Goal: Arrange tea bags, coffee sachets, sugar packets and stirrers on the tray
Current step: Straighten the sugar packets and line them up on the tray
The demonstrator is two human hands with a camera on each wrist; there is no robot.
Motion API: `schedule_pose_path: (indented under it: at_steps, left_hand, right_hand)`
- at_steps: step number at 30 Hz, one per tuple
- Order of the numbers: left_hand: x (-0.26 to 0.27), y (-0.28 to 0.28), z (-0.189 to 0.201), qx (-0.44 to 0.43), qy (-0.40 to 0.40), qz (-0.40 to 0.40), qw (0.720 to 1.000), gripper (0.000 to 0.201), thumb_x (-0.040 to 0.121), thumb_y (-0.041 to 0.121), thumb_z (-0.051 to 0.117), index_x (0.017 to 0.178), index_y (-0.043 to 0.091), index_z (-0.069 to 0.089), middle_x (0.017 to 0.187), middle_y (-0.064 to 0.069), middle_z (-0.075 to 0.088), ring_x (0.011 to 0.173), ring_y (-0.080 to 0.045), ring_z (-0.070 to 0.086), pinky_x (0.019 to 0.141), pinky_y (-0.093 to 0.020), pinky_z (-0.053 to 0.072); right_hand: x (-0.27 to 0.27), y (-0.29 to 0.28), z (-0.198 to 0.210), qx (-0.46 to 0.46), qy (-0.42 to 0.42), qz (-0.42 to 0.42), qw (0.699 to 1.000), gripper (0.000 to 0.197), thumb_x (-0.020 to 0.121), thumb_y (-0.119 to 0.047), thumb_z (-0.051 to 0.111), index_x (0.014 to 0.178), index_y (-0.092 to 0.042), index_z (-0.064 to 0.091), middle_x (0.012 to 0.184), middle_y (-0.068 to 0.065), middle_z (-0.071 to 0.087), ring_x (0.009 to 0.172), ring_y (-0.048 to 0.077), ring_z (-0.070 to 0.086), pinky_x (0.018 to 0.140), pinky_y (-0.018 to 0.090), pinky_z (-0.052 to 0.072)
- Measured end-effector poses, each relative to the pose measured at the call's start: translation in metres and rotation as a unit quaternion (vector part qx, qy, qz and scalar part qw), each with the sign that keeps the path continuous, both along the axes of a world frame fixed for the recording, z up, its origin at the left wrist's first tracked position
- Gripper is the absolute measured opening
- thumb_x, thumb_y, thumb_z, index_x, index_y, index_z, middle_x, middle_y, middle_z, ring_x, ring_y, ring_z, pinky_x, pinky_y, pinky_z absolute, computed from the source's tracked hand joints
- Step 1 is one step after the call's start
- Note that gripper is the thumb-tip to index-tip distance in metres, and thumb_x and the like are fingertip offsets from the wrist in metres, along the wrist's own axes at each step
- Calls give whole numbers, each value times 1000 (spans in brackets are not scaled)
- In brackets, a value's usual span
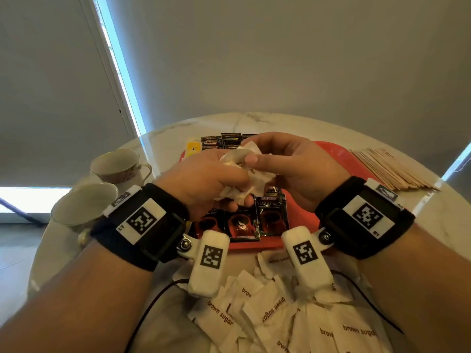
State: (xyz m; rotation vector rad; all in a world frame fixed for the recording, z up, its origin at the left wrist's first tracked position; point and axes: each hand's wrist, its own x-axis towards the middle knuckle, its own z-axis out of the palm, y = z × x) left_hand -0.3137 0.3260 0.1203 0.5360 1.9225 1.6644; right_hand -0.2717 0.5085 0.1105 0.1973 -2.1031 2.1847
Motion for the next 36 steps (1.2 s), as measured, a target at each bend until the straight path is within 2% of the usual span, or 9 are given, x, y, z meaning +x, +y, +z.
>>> schedule_pose_path:
  at_steps: [9, 13, 16, 20, 25, 29, 31, 33, 36]
  left_hand:
    - [8, 6, 4, 52, -64, 64, 995, 23, 100, 8, 64, 122, 9, 62, 87, -19, 78, 61, -26, 70, 43, -28, 52]
    - [4, 7, 3, 85, -63, 175, 979, 11, 101, 6, 62, 112, 9, 61, 95, -21, 77, 58, -23, 70, 43, -27, 50]
    - [-5, 6, 1, 98, -43, 210, 972, 25, 98, 21, 71, 120, 13, 62, 98, -14, 74, 59, -18, 66, 44, -25, 46]
    - [-2, 5, 0, 39, 25, 91, 995, 56, 70, 49, 84, 112, 14, 69, 87, -4, 75, 63, -12, 60, 50, -24, 45]
    - [-1, 6, -6, 23, 45, 73, 996, 41, 83, 10, 83, 121, 8, 66, 87, -9, 78, 65, -17, 67, 50, -23, 51]
    - [1, 6, -2, 94, 21, 102, 990, 40, 79, 14, 83, 115, 14, 66, 88, -8, 79, 65, -15, 68, 51, -22, 53]
    - [0, 6, -1, 128, 6, 134, 983, 39, 83, 15, 81, 118, 13, 66, 87, -8, 79, 65, -15, 68, 50, -22, 53]
    - [-3, 7, -1, 156, -22, 164, 974, 48, 87, 16, 79, 132, 9, 61, 90, -10, 79, 64, -16, 70, 48, -22, 53]
    - [-6, 7, -1, 169, -41, 175, 969, 50, 91, 15, 75, 138, 7, 58, 92, -12, 80, 65, -18, 73, 48, -23, 55]
  right_hand:
    - [5, 7, -2, -51, -15, -90, 995, 3, 91, -6, 69, 94, -6, 70, 94, 11, 76, 84, 23, 75, 68, 36, 61]
    - [3, 8, -1, -107, -21, -114, 988, 8, 99, -12, 61, 93, -11, 66, 89, 6, 73, 80, 19, 73, 63, 35, 59]
    - [3, 7, -2, -77, 0, -130, 989, 6, 98, -13, 63, 94, -13, 68, 84, 3, 73, 74, 17, 69, 56, 30, 57]
    - [5, 4, -6, -5, 20, -119, 993, 4, 90, -15, 74, 89, -11, 74, 92, 10, 76, 87, 27, 73, 71, 38, 61]
    - [7, -3, -5, 13, 14, -135, 991, 12, 90, -24, 74, 87, -14, 77, 92, 12, 77, 89, 33, 74, 80, 52, 61]
    - [13, -3, -1, -8, -26, -81, 996, 33, 86, -32, 75, 107, -5, 72, 94, 10, 77, 77, 23, 72, 69, 38, 62]
    - [15, -3, -1, 15, -47, -52, 997, 39, 80, -22, 80, 110, -2, 68, 92, 10, 73, 71, 18, 67, 64, 31, 60]
    - [14, -3, -1, 15, -57, -58, 997, 29, 81, -9, 80, 104, 3, 67, 87, 11, 70, 67, 17, 65, 63, 31, 59]
    - [10, 0, -1, -33, -60, -107, 992, 11, 87, -6, 76, 87, -3, 65, 74, 6, 69, 63, 15, 62, 59, 30, 57]
